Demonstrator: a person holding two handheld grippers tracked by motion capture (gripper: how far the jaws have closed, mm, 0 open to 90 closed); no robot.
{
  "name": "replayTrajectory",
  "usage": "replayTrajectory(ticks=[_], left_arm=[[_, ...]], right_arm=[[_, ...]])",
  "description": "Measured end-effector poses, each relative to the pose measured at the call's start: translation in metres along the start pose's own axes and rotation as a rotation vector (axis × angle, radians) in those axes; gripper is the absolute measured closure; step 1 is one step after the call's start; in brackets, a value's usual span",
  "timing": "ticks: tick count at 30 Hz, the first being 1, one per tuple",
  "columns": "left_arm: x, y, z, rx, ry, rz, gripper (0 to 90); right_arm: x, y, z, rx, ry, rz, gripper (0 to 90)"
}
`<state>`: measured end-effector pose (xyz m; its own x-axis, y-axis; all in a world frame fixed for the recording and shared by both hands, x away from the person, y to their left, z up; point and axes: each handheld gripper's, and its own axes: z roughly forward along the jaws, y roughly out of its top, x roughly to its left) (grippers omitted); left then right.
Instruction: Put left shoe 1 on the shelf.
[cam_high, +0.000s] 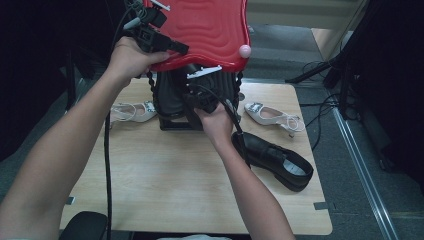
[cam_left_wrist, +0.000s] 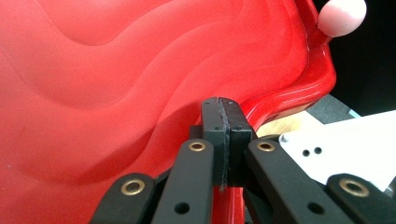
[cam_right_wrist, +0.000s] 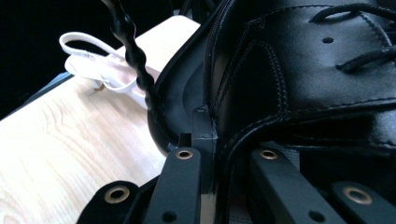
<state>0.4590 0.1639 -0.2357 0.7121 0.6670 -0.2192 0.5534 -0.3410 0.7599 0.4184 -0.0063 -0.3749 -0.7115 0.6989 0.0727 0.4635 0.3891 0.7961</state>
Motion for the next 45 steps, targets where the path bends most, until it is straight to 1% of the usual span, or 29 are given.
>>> replayTrajectory(ticks=[1,2,4,5,10,12,14,15,16,17,19,20,22,26,30,31,32,34,35,36,39,41,43,44,45], left_arm=[[0.001,0.0,0.0,-0.001,-0.001,0.001,90.0],[0.001,0.0,0.0,-0.002,-0.001,-0.002,90.0],[0.0,0.0,0.0,0.001,0.0,0.001,90.0],[0.0,0.0,0.0,0.001,0.0,-0.001,90.0],[0.0,0.0,0.0,0.001,0.0,-0.002,90.0],[0.0,0.0,0.0,0.001,0.0,-0.002,90.0],[0.0,0.0,0.0,0.002,0.001,0.001,90.0],[0.0,0.0,0.0,0.0,0.001,-0.002,90.0],[0.0,0.0,0.0,0.0,0.001,-0.003,90.0],[0.0,0.0,0.0,0.0,0.001,-0.002,90.0],[0.001,0.0,0.0,-0.001,0.001,-0.004,90.0],[0.001,0.0,0.0,-0.002,0.001,-0.006,90.0],[0.0,0.0,0.0,-0.006,0.001,-0.007,90.0],[0.001,0.0,0.0,-0.008,0.003,-0.005,90.0],[0.0,0.0,0.001,-0.01,0.007,0.0,90.0],[0.001,0.0,0.001,-0.009,0.007,0.0,90.0],[0.001,0.0,0.001,-0.009,0.004,0.002,90.0],[0.001,-0.001,0.001,-0.011,0.005,0.001,90.0],[0.001,-0.001,0.001,-0.01,0.004,0.0,90.0],[0.001,-0.001,0.0,-0.01,0.005,0.001,90.0],[0.001,-0.001,0.0,-0.011,0.006,0.0,90.0],[0.001,-0.001,0.001,-0.011,0.004,-0.002,90.0],[0.001,-0.001,0.0,-0.011,0.005,-0.001,90.0],[0.001,-0.001,0.0,-0.01,0.005,0.0,90.0],[0.001,-0.001,0.0,-0.011,0.005,-0.002,90.0]], right_arm=[[-0.001,0.0,0.002,-0.01,0.008,0.014,86.9],[0.0,0.0,0.004,-0.014,0.006,0.023,86.9],[0.002,0.001,0.005,-0.019,0.002,0.023,86.9],[0.003,0.001,0.007,-0.015,0.003,0.036,86.9],[0.007,0.002,0.01,0.0,-0.009,0.051,85.8],[0.007,0.003,0.011,0.002,0.007,0.08,84.2],[0.007,0.003,0.011,-0.018,0.013,0.096,82.2],[0.007,0.003,0.011,-0.018,0.013,0.096,82.2],[0.007,0.003,0.012,-0.018,0.021,0.104,80.7],[0.008,0.003,0.012,-0.018,0.024,0.103,79.3],[0.011,0.004,0.013,-0.013,0.029,0.101,71.6],[0.012,0.004,0.014,-0.008,0.048,0.112,69.6],[0.012,0.004,0.016,0.002,0.058,0.128,68.9],[0.011,0.005,0.016,0.008,0.092,0.162,61.5],[0.013,0.004,0.014,0.003,0.111,0.168,62.0],[0.014,0.004,0.013,-0.007,0.129,0.165,61.3],[0.016,0.005,0.011,-0.008,0.124,0.169,60.7],[0.02,0.006,0.01,-0.005,0.093,0.146,64.3],[0.021,0.005,0.009,-0.002,0.072,0.12,65.8],[0.021,0.005,0.008,-0.002,0.072,0.111,65.4],[0.017,0.002,0.001,-0.025,0.111,0.138,63.4],[0.016,0.0,-0.006,-0.031,0.125,0.138,65.6],[0.015,-0.002,-0.013,-0.026,0.127,0.121,74.6],[0.014,-0.003,-0.018,-0.026,0.126,0.104,75.4],[0.014,-0.005,-0.021,-0.032,0.132,0.105,77.8]])
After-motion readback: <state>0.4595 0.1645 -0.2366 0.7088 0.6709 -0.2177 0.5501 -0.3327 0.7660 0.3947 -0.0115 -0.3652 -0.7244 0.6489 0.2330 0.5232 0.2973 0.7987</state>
